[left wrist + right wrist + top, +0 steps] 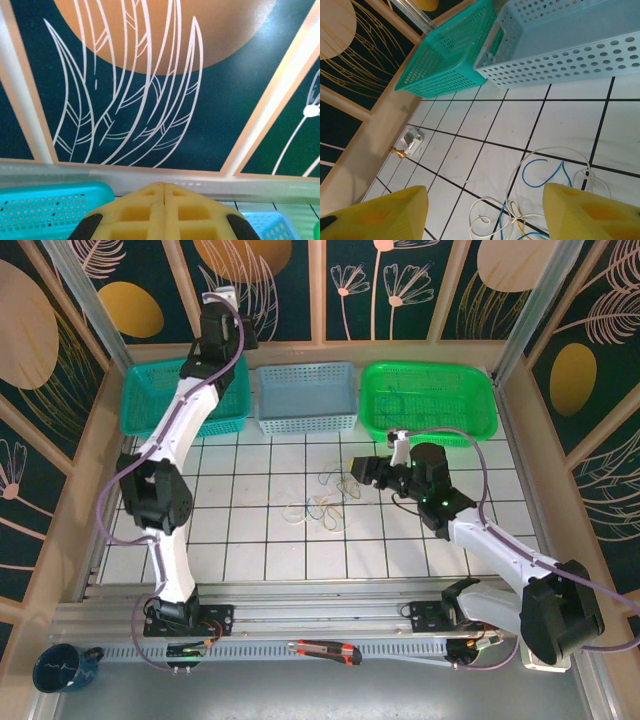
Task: Untangle the cables
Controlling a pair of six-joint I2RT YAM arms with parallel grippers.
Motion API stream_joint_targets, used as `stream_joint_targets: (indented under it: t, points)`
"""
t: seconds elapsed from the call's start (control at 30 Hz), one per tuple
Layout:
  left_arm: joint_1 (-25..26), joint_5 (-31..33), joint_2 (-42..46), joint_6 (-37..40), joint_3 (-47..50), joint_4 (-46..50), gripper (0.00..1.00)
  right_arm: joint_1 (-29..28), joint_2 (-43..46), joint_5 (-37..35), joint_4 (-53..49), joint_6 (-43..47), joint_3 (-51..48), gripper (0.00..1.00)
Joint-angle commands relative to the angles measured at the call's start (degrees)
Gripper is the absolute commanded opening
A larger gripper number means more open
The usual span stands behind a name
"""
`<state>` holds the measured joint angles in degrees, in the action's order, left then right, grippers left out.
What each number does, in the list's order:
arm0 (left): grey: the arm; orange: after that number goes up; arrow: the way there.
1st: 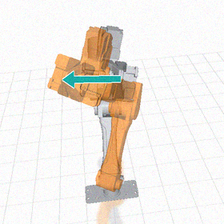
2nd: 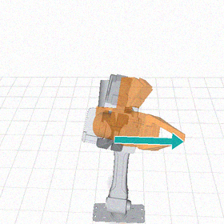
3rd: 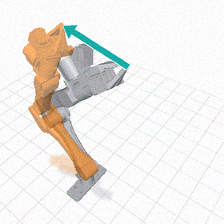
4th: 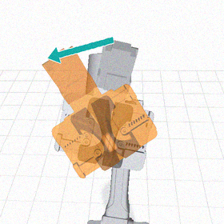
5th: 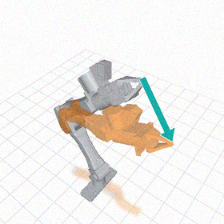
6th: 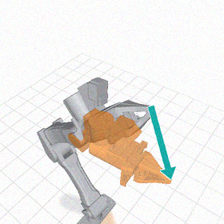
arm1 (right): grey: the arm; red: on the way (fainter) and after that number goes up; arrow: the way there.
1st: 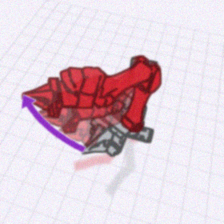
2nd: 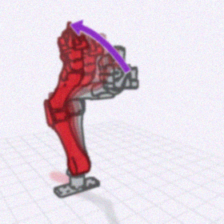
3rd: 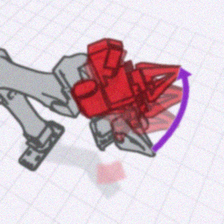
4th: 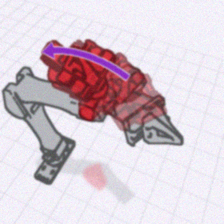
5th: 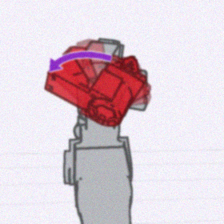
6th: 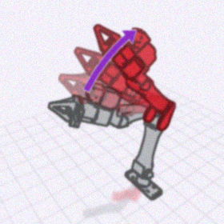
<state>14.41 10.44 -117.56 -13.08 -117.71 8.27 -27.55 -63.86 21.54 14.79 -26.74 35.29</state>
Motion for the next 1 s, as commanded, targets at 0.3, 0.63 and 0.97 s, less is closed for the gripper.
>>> stream_joint_targets:
  t: [0.3,0.63,0.97]
  points:
    - [-6.58,10.06,-13.01,-1.16,-25.45,16.50,0.00,1.75,-1.17,3.85,0.51,-0.24,-1.18,0.62]
    - [-11.46,16.45,-15.68,-3.11,-26.87,21.39,0.00,2.33,-1.69,4.83,0.68,0.21,-1.19,0.62]
    - [-12.81,18.22,-13.35,-3.80,-15.19,18.30,0.43,2.76,-1.19,5.04,-0.27,0.46,-1.18,0.62]
